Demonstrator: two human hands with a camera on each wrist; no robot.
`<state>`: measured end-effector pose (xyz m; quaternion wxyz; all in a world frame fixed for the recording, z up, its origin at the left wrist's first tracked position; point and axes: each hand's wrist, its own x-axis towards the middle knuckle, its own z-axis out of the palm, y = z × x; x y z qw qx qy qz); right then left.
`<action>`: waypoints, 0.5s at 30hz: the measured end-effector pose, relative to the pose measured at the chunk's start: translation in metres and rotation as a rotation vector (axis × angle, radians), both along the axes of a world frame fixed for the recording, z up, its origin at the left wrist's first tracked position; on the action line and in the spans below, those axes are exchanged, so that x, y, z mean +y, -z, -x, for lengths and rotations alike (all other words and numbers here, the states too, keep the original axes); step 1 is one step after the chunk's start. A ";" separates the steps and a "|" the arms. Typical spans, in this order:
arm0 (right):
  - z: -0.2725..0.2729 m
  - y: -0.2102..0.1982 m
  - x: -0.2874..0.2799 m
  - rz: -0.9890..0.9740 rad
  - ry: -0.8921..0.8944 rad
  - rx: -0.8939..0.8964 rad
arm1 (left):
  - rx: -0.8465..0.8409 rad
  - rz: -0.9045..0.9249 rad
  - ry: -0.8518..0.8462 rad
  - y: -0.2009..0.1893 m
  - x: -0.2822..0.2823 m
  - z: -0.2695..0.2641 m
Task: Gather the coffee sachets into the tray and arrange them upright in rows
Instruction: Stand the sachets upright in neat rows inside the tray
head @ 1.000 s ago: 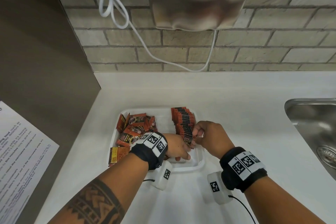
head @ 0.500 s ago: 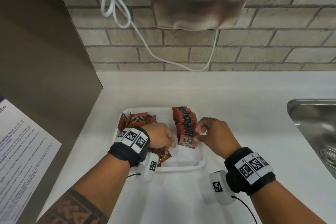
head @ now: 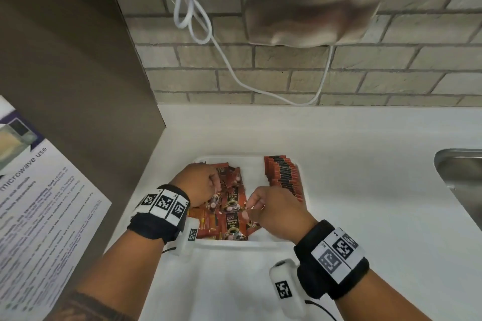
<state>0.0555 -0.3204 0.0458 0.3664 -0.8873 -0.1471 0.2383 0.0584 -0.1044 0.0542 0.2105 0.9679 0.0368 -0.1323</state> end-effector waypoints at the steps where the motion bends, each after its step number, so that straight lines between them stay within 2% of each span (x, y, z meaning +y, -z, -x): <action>1: -0.003 0.000 0.006 -0.001 0.016 0.013 | -0.030 -0.004 -0.003 0.001 0.004 -0.004; 6: -0.030 0.002 0.042 0.039 0.116 0.051 | -0.100 -0.090 -0.005 0.004 0.022 -0.019; 10: -0.051 0.001 0.073 0.064 0.247 0.132 | -0.007 -0.179 -0.005 0.014 0.030 -0.022; 12: -0.060 0.007 0.087 0.116 0.252 0.150 | 0.043 -0.175 -0.004 0.021 0.032 -0.022; 15: -0.070 0.023 0.103 0.070 0.365 0.172 | 0.110 -0.125 -0.003 0.029 0.032 -0.020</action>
